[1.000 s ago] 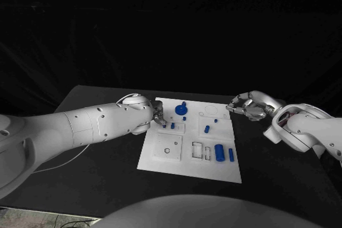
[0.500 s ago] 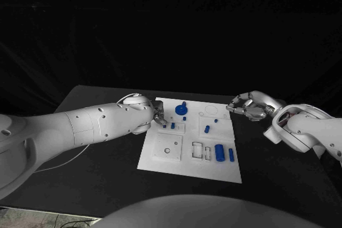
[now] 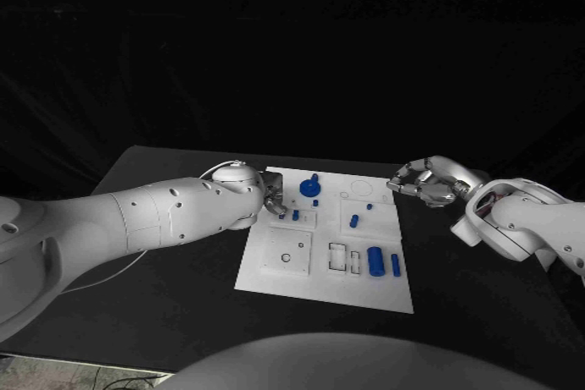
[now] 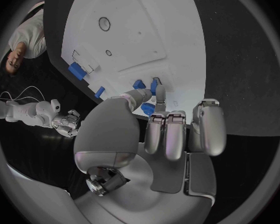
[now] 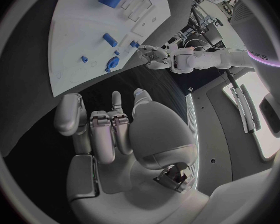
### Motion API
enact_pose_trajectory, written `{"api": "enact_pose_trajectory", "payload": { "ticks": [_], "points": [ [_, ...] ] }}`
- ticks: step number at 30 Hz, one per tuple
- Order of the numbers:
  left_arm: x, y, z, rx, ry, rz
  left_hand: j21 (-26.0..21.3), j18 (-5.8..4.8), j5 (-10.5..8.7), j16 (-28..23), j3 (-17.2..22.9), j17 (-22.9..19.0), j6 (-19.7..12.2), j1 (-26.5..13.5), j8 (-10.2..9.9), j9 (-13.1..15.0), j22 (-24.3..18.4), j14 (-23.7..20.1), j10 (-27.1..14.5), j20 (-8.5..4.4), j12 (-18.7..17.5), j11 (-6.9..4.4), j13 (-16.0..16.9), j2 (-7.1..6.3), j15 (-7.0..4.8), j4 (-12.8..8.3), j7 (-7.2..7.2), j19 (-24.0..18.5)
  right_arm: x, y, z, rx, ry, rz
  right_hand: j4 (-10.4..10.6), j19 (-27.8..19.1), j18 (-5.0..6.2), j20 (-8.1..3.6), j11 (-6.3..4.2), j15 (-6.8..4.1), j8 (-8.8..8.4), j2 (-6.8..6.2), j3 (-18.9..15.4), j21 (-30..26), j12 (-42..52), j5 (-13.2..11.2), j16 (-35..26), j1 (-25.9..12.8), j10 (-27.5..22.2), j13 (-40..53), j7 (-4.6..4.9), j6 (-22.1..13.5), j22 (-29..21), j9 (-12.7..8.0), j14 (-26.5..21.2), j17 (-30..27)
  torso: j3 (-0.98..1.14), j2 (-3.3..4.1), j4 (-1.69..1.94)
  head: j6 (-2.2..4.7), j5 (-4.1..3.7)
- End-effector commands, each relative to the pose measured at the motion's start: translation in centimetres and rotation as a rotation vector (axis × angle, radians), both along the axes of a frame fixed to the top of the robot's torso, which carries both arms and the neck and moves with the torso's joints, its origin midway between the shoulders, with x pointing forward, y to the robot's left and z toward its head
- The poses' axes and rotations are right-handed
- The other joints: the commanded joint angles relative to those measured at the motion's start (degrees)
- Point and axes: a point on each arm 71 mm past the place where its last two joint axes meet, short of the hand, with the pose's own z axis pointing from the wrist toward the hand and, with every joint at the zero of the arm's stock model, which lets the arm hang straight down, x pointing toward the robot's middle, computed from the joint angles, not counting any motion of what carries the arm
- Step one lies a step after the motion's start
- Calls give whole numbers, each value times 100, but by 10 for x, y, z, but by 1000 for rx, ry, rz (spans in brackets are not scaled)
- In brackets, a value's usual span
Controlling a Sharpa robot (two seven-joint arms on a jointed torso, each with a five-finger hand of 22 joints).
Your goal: Assemble the parts on the task board
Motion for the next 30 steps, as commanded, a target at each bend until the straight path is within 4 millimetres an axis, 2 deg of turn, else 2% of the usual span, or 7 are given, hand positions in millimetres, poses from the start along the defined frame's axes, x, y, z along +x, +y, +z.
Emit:
{"api": "enact_pose_trajectory", "payload": {
  "ticks": [1, 19, 30],
  "points": [
    [-4, -3, -5, 18, -5, -54, 15, 19, 37, 14, -3, 1506, 53, 273, -11, -11, 1185, 602, 576, 6, -20, -28, 1507, 216, -1, -46, -20, 11, 0, 1, 0, 2, -7, 10, -5, -44, 39, -9, -19, 21, -25, -19, 13, -23, -31, 28, 20, 46, 623, 1495, -1, 9, 817, -8, 587, 1505, -1, -1, 1, 0, 7],
    [-6, 1, -7, 44, 26, -34, 90, 2, 117, 14, -75, 1506, 110, 286, -29, -86, 1209, 602, 576, 2, -20, -38, 1507, 207, -10, -34, -32, 63, 0, 1, -1, 3, -2, 9, -7, -49, 41, -9, -20, 21, -33, -24, 12, -30, -31, 28, 20, 50, 623, 1495, -1, -4, 815, -11, 587, 1505, 0, -1, 2, 0, 12],
    [-6, 4, -6, -7, 24, 17, 123, -5, 158, 14, -105, 1506, 143, 289, -34, -123, 1219, 602, 576, -5, -20, -47, 1507, 193, -19, -31, -41, 86, 0, 0, 0, 3, -5, 6, -7, -49, 41, -9, -20, 21, -33, -24, 12, -30, -31, 28, 20, 50, 623, 1495, -1, -4, 815, -11, 587, 1505, 0, 2, 2, 0, 1]
  ]
}}
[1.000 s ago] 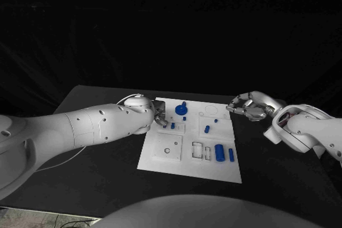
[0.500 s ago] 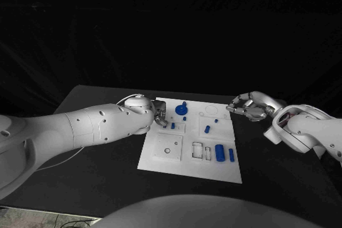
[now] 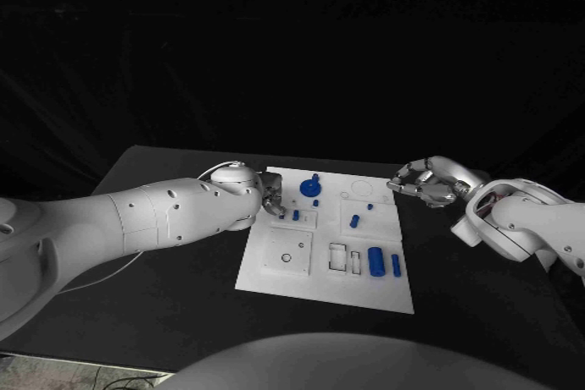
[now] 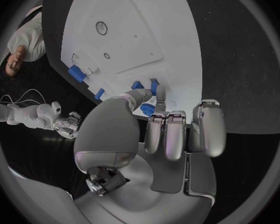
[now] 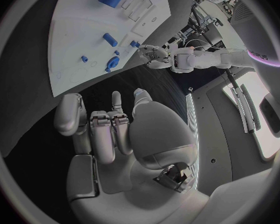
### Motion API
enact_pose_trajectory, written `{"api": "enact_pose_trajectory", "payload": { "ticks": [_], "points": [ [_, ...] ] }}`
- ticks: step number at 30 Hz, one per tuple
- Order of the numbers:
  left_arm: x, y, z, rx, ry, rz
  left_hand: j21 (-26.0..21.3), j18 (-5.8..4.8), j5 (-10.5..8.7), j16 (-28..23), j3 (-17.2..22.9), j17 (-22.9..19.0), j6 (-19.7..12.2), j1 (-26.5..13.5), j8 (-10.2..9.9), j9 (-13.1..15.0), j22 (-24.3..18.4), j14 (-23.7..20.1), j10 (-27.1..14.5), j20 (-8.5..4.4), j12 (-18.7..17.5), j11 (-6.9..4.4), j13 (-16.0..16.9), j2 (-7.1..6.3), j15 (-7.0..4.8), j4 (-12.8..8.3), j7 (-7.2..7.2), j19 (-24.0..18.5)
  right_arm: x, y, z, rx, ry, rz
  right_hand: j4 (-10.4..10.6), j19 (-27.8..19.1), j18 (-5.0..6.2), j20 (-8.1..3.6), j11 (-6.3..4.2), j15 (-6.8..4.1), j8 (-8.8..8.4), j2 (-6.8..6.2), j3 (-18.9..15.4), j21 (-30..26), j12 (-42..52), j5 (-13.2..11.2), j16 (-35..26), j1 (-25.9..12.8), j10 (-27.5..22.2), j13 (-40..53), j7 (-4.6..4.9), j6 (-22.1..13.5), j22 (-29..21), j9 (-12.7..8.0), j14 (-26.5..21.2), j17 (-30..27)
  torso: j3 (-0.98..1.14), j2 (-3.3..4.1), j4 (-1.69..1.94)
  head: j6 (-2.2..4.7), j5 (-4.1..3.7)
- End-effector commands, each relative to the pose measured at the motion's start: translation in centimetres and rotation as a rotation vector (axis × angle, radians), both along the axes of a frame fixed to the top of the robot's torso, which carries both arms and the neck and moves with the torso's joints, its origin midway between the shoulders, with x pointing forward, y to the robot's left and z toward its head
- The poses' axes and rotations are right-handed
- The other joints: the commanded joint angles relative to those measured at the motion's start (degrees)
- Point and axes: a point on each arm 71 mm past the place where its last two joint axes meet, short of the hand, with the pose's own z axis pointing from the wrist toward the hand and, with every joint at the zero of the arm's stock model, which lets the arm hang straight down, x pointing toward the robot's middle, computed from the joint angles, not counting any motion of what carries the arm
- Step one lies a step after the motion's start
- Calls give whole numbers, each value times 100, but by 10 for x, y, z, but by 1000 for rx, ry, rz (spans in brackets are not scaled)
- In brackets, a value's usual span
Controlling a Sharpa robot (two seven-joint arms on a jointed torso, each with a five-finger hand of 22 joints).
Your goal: Assemble the parts on the task board
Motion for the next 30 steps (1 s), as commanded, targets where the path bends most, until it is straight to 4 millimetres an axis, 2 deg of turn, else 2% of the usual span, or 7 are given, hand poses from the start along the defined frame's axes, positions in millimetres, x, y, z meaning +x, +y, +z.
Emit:
{"api": "enact_pose_trajectory", "payload": {
  "ticks": [1, 30],
  "points": [
    [-4, 0, -6, -21, 35, 35, 37, -6, 37, 14, -35, 1508, 125, 276, 34, -20, 1216, 602, 616, -6, -20, -45, 1507, 202, -21, -10, -66, 90, 0, 1, 0, 2, -6, 7, -7, -49, 41, -9, -9, 21, -33, -8, 12, -30, -21, 28, 20, 67, 612, 1490, -1, -4, 812, -5, 587, 1507, 0, 1, 0, 0, -9],
    [-1, 11, -1, -8, 167, 234, 146, -31, 271, 14, -108, 1508, 227, 299, 9, -174, 1249, 602, 616, -52, -20, -89, 1507, 148, -71, -24, -100, 176, 0, 0, 0, 2, -7, 5, -10, -58, 43, -9, -9, 20, -33, -8, 14, -42, -21, 30, 20, 73, 612, 1490, -2, -4, 808, -6, 587, 1507, -1, 1, -1, 0, -68]
  ]
}}
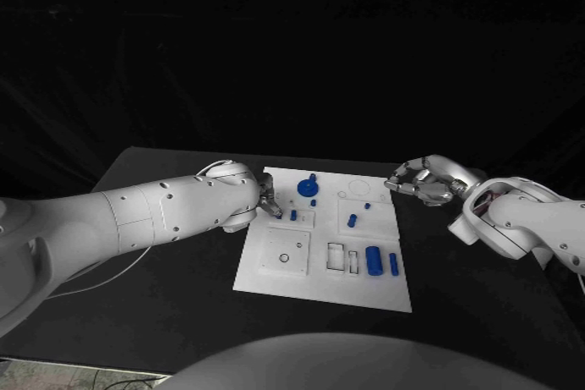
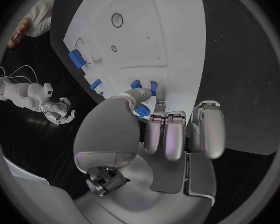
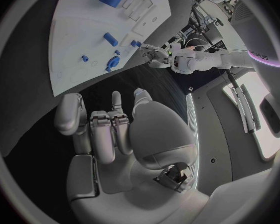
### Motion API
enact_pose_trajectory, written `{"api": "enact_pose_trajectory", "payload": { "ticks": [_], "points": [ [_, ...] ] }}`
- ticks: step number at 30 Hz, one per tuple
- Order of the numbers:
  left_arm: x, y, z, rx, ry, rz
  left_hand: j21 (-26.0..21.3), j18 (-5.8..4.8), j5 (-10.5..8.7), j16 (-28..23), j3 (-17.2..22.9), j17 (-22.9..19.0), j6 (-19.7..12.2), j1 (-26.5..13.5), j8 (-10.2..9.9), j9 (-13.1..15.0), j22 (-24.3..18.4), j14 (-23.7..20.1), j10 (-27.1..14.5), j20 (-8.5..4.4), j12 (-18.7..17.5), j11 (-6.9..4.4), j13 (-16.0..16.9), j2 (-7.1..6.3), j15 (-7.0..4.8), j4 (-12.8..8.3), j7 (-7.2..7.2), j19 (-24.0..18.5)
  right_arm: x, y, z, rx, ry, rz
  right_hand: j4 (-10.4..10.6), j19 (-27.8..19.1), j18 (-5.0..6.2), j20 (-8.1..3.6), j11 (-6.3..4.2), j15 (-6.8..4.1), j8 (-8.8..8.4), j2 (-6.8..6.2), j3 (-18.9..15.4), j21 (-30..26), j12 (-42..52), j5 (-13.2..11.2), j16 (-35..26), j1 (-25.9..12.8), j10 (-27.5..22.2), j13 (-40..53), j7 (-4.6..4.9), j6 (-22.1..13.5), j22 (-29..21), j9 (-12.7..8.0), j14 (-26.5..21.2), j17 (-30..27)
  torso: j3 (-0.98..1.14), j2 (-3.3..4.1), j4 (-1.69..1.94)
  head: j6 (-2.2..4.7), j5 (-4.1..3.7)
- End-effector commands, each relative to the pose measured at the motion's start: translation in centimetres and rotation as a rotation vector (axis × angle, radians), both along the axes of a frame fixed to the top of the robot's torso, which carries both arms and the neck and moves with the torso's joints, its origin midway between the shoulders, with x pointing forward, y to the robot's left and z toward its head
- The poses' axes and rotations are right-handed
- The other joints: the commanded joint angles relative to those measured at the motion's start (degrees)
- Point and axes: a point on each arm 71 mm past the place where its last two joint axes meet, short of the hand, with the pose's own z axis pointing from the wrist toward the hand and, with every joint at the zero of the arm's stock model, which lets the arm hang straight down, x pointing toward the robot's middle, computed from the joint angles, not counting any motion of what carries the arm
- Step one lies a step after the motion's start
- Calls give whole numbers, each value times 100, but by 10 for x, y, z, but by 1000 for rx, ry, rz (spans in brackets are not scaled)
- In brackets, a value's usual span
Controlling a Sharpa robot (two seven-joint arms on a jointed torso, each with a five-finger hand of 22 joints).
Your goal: Assemble the parts on the task board
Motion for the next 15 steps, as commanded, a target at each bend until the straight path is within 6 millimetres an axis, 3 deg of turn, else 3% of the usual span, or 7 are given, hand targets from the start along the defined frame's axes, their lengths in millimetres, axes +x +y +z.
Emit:
{"api": "enact_pose_trajectory", "payload": {
  "ticks": [1, 15],
  "points": [
    [-1, 4, -3, 38, 53, 42, 29, -32, 33, 14, -18, 1509, 187, 252, 32, 6, 1250, 603, 596, -31, -20, -26, 1507, 193, -29, -20, -140, 155, 0, 1, 0, 2, -5, 8, -10, -37, 43, 12, -10, 20, -33, 24, 14, -20, -37, 30, 20, 57, 613, 1496, -2, -4, 810, -6, 587, 1508, -1, -1, 4, 0, -8],
    [0, -3, -4, 51, 61, 10, 14, -28, 37, 14, -19, 1509, 187, 254, 29, 0, 1245, 603, 596, -33, -20, -27, 1507, 193, -30, -22, -140, 146, 0, 2, 0, 2, -3, 11, -10, -37, 43, 12, -10, 20, -33, 24, 14, -20, -37, 30, 20, 57, 613, 1496, -2, -4, 810, -6, 587, 1508, 0, -1, 1, 0, 3]
  ]
}}
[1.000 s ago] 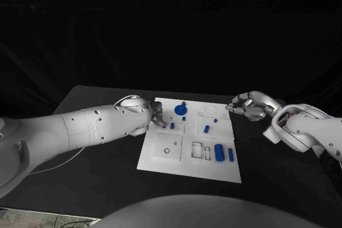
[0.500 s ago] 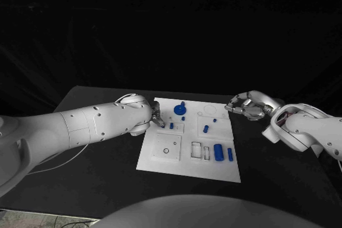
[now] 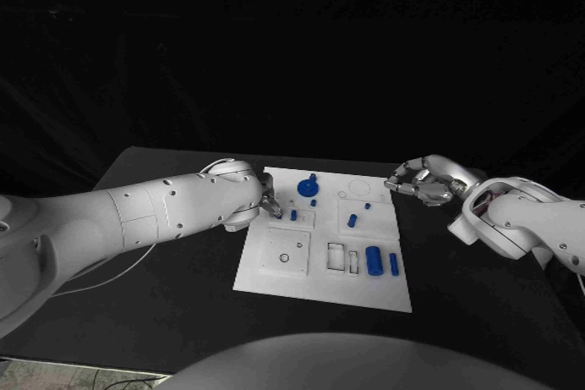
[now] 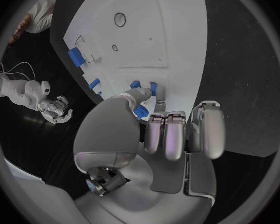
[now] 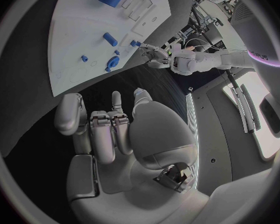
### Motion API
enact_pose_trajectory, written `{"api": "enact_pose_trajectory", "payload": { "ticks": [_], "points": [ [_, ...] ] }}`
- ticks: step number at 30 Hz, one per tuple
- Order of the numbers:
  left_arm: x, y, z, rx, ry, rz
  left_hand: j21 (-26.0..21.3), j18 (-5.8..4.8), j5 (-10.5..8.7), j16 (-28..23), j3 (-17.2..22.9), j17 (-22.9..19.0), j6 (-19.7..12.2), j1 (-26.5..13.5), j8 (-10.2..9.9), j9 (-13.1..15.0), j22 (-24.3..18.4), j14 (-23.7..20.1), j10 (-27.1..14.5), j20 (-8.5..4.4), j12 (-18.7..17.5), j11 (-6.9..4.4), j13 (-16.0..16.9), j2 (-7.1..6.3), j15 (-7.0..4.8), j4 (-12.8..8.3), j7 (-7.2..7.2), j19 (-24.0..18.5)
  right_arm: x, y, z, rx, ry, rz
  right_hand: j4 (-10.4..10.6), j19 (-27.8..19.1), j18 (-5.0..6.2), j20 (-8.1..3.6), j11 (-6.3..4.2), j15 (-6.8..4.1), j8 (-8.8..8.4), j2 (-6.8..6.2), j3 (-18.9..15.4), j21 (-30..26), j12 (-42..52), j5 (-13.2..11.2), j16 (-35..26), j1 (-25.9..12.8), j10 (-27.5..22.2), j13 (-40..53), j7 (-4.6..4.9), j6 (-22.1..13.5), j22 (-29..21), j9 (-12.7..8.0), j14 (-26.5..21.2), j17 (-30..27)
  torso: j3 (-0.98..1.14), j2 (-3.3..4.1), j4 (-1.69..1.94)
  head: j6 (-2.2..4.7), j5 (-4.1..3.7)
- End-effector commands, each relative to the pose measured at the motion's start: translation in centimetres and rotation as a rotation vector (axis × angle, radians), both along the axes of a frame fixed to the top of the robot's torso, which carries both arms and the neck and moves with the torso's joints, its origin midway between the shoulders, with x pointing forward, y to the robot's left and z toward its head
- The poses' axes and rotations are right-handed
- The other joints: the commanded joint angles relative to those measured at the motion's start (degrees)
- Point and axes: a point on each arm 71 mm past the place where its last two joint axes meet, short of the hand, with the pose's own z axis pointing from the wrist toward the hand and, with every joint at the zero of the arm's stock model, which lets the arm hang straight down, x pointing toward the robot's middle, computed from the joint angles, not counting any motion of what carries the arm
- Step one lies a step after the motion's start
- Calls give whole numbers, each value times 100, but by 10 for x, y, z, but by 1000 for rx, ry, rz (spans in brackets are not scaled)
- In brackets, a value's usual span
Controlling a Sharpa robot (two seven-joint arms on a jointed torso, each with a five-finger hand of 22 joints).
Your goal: Assemble the parts on the task board
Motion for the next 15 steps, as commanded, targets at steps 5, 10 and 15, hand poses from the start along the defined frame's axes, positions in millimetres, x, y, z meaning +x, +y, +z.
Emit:
{"api": "enact_pose_trajectory", "payload": {
  "ticks": [5, 10, 15],
  "points": [
    [0, 1, -4, 34, 32, -5, -1, -26, 41, 14, 12, 1509, 185, 255, 14, -3, 1244, 603, 595, -35, -20, -28, 1507, 199, -32, -36, -139, 144, 0, 1, 0, 2, -2, 10, -13, -41, 44, 11, -19, 20, -33, 25, 20, -26, -20, 34, 20, 66, 623, 1492, -3, -3, 809, -6, 587, 1509, 0, 0, -1, 0, -7],
    [1, -2, -5, 10, 37, -9, -16, -22, 45, 14, 12, 1509, 169, 249, 7, -14, 1239, 603, 595, -37, -20, -26, 1507, 224, -32, -23, -134, 136, 0, 1, 0, 1, 0, 10, -17, -42, 44, 11, -20, 20, -33, 27, 24, -27, -20, 36, 20, 73, 623, 1492, -4, -3, 809, -6, 587, 1509, -2, 3, 1, 0, -6],
    [1, -6, -5, -25, 50, -16, -40, -17, 43, 14, 9, 1509, 125, 243, 7, -13, 1231, 603, 595, -37, -20, -17, 1507, 264, -26, -5, -124, 121, 0, 1, 0, 0, 2, 9, -26, -41, 44, 11, -22, 20, -32, 28, 32, -28, -20, 41, 20, 92, 623, 1492, -7, -4, 809, -6, 587, 1509, -1, 3, -1, 0, -2]
  ]
}}
